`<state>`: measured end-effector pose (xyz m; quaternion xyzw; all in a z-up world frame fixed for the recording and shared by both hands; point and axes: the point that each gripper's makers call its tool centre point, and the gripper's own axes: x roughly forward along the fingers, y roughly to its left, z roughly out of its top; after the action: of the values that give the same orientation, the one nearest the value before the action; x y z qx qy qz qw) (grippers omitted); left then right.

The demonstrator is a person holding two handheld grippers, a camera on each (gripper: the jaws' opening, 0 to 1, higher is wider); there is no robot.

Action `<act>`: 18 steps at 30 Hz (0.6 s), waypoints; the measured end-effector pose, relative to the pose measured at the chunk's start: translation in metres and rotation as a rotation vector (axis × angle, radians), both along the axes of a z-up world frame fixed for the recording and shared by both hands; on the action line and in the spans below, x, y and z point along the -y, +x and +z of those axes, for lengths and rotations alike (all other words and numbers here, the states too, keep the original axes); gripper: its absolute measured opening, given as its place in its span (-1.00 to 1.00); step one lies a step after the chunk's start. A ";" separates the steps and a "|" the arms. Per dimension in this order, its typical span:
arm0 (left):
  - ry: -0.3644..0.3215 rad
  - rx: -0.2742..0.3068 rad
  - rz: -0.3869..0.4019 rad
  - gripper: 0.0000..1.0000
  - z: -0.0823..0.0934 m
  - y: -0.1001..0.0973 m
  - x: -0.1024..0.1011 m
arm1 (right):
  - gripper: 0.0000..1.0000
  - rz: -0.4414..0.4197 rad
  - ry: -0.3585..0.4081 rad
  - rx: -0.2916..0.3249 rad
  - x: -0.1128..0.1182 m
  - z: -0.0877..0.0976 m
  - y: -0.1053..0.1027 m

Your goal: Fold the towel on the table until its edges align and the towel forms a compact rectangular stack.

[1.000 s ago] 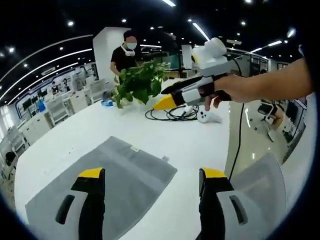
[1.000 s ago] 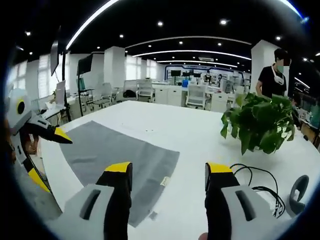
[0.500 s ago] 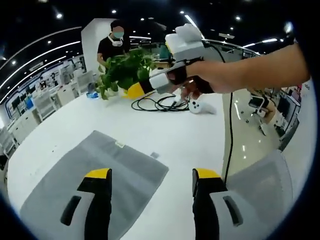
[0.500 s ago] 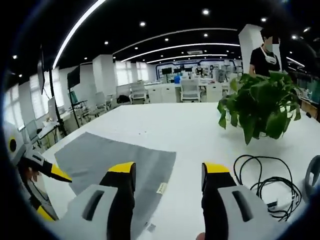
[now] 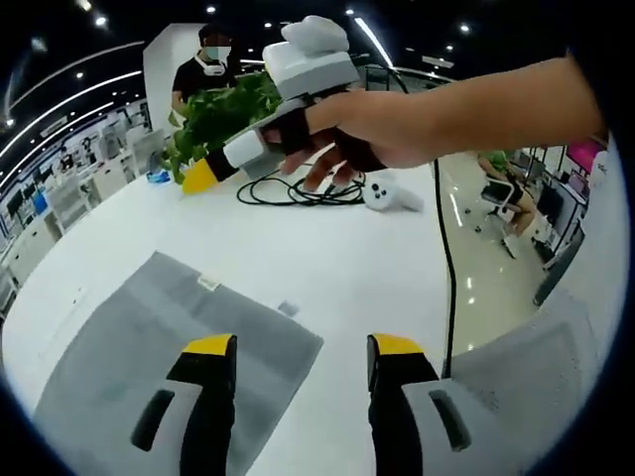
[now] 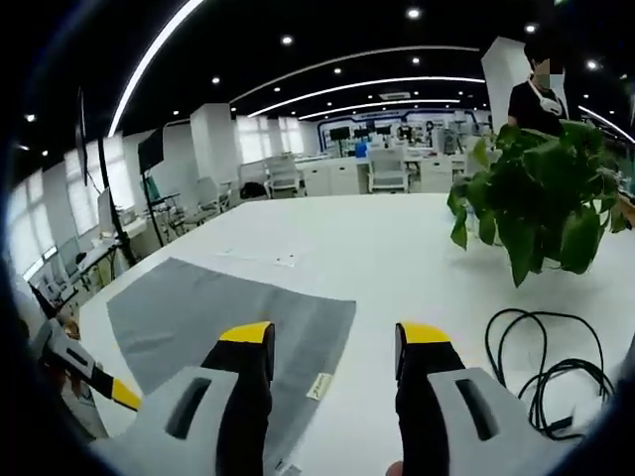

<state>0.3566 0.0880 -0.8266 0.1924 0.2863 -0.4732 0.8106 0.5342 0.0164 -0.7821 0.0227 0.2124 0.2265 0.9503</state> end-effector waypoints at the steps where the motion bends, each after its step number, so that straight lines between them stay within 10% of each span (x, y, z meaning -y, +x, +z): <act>1: 0.000 -0.005 -0.002 0.03 -0.002 0.001 0.001 | -0.03 0.001 0.001 -0.001 0.000 -0.001 0.002; 18: 0.046 -0.090 -0.041 -0.19 -0.054 0.003 0.028 | 0.00 0.006 -0.003 -0.049 0.000 -0.044 0.035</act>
<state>0.3599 0.0599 -0.8802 0.1954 0.3292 -0.4909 0.7826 0.5696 0.0169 -0.8258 0.0262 0.2363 0.2286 0.9441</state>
